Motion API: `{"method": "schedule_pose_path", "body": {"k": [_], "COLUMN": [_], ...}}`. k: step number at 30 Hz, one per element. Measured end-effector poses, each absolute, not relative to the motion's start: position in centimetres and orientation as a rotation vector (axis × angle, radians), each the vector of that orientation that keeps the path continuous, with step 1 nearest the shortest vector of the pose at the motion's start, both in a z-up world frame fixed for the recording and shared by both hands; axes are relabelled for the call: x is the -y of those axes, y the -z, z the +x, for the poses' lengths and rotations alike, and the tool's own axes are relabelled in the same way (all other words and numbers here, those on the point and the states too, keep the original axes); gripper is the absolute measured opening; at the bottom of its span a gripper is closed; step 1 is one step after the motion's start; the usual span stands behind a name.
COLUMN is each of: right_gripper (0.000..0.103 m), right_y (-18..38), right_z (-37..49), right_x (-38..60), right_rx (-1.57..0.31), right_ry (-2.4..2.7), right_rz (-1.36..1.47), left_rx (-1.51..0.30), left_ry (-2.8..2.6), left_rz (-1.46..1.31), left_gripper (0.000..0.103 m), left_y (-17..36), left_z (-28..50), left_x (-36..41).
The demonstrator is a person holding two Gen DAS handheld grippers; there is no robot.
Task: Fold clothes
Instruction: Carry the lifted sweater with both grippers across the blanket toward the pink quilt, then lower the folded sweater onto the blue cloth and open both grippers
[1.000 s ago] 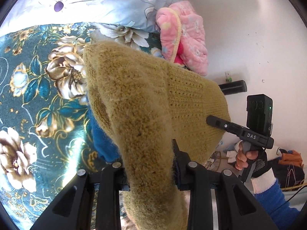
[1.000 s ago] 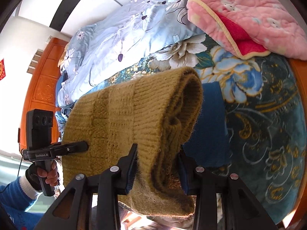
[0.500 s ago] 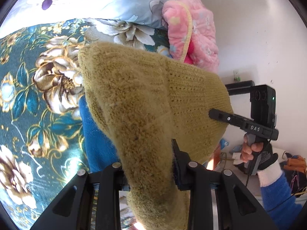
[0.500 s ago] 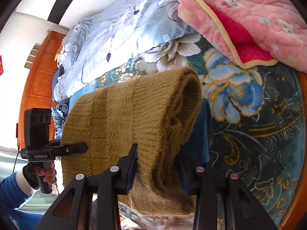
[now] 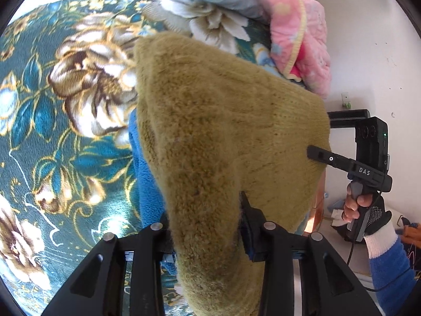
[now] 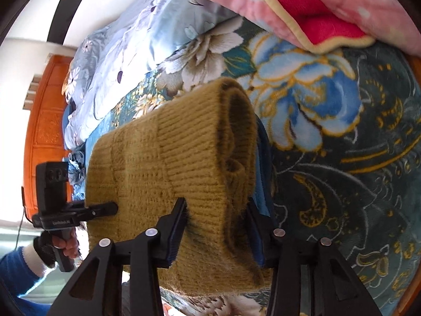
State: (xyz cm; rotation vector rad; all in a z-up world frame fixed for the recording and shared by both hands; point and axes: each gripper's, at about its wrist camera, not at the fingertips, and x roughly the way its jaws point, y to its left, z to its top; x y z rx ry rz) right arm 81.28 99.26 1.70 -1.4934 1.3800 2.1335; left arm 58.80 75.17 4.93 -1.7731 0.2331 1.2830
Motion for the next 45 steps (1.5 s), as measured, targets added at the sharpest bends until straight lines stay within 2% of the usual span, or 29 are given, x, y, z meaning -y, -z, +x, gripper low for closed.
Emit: {"method": "schedule_pose_path", "body": {"k": [9, 14, 15, 21, 24, 26, 30, 31, 36, 45], "right_gripper": [0.055, 0.058, 0.061, 0.062, 0.061, 0.057, 0.035, 0.033, 0.033, 0.033], "right_y": [-1.7, -4.0, -4.6, -9.0, -10.5, -10.7, -9.2, -8.7, -6.4, -4.3], "right_z": [82.0, 82.7, 83.0, 86.2, 87.0, 86.6, 84.4, 84.1, 84.0, 85.6], "right_x": [-99.1, -97.9, -97.7, -94.9, -92.8, -91.4, -89.5, -89.3, -88.2, -87.7], "right_rx": [-1.414, -1.329, -1.306, -1.117, -1.116, -1.104, -1.155, -1.161, -1.134, -1.237], "right_ry": [-2.13, -2.148, -2.149, -2.128, -2.154, -2.167, -2.172, -2.166, -2.11, -2.042], "right_rz": [-1.415, -1.368, -1.354, -1.192, -1.132, -1.138, -1.212, -1.233, -1.35, -1.342], "left_rx": [-0.261, -0.298, -0.306, -0.423, -0.484, -0.504, -0.544, -0.553, -0.588, -0.613], "left_ry": [-1.307, -1.36, -1.38, -1.499, -1.484, -1.428, -1.357, -1.347, -1.321, -1.334], "left_rz": [-1.765, -1.717, -1.697, -1.479, -1.39, -1.382, -1.417, -1.432, -1.519, -1.588], "left_gripper": [0.044, 0.053, 0.053, 0.054, 0.054, 0.054, 0.054, 0.054, 0.054, 0.054], "left_y": [-6.1, -8.2, -9.0, -14.6, -15.9, -15.4, -13.2, -12.5, -9.7, -7.3], "left_z": [58.7, 58.8, 58.8, 59.9, 61.2, 62.7, 65.1, 65.6, 66.6, 66.9], "left_x": [-75.6, -74.9, -74.6, -73.1, -73.5, -74.1, -74.9, -74.8, -73.8, -73.9]}}
